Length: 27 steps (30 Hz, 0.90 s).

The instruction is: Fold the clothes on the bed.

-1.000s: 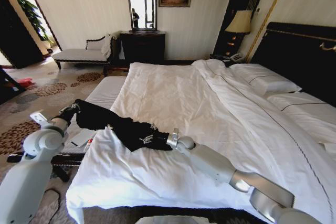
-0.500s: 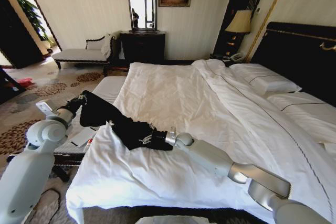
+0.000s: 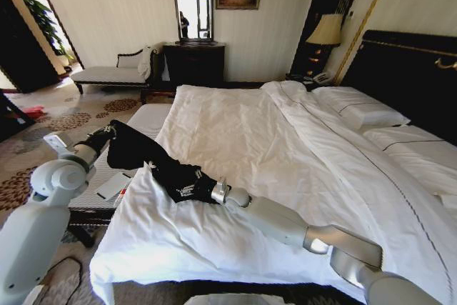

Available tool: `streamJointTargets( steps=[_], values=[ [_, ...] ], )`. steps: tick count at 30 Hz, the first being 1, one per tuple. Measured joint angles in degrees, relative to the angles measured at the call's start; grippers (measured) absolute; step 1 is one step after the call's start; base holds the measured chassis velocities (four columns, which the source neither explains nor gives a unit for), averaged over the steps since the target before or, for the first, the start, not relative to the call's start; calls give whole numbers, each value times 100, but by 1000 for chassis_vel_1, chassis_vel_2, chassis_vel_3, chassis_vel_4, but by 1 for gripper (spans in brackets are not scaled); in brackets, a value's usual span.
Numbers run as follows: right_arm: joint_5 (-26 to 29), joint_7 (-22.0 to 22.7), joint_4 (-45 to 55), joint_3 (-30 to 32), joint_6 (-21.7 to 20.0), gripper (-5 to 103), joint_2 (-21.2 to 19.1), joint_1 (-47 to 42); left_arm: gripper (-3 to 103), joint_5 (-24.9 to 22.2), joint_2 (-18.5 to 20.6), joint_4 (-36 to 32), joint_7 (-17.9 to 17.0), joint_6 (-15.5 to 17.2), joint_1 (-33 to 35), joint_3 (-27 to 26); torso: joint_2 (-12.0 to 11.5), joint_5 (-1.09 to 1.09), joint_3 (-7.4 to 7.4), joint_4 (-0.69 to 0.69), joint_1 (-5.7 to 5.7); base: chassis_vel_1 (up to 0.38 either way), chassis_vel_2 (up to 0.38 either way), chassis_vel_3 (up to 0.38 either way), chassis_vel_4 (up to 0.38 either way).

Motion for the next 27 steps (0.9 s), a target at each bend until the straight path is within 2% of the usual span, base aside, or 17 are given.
streamJointTargets(
  steps=[3, 7, 9, 13, 14, 16, 19, 22, 24, 25, 26, 27],
  values=[
    [-52, -12, -55, 0, 2, 101, 39, 30, 0, -29, -16, -39, -27, 12, 1, 0, 0, 0, 0, 0, 0, 0, 0, 0, 0],
    [-62, 7, -98, 1, -7, 80, 109, 50, 0, -81, -24, -81, -59, 42, 7, -20, 0, 0, 0, 1, 0, 0, 0, 0, 0],
    [-62, 7, -102, 1, -8, 80, 121, 51, 0, -85, -24, -82, -62, 45, 8, -23, 0, 0, 0, 1, 0, 0, 0, 0, 0],
    [-64, 8, -103, -21, -9, 58, 172, 58, 0, -92, -35, -86, -75, 48, 16, -35, 0, 0, 0, 1, 0, 0, 0, 0, 0],
    [-64, 8, -103, -21, -9, 58, 172, 58, 0, -92, -35, -86, -75, 48, 16, -35, 0, 0, 0, 1, 0, 0, 0, 0, 0],
    [-64, 9, -103, -24, -9, 48, 178, 58, 0, -92, -49, -86, -76, 48, 18, -38, 1, 0, 0, 1, 0, 0, 0, 0, 0],
    [-64, 5, -103, -24, -8, 43, 166, 58, 0, -92, -59, -80, -77, 48, 20, -41, 0, 0, 0, 1, 0, 0, 0, 0, 0],
    [-47, -70, -93, -9, 18, 27, 119, 46, 0, -92, -65, -63, -77, 48, 21, -43, 0, 0, 0, 1, 0, 0, 0, 0, 0],
    [-36, -104, -82, 5, 36, 27, 102, 41, 0, -91, -64, -59, -77, 48, 20, -43, 0, 0, 0, 1, 0, 0, 0, 0, 0],
    [-1, -174, -59, 34, 69, 16, 74, 32, 0, -91, -64, -52, -77, 48, 16, -43, 0, 0, 0, 0, 0, 0, 0, 0, 0],
    [42, -234, -38, 53, 92, 16, 52, 26, 0, -91, -62, -48, -77, 48, 12, -43, 0, 1, 0, 1, 0, 0, 0, 0, 0],
    [88, -291, -14, 73, 109, 10, 30, 24, 0, -91, -57, -43, -78, 48, 8, -43, 0, 1, 0, 0, 0, 0, 0, 0, 0]
  ],
)
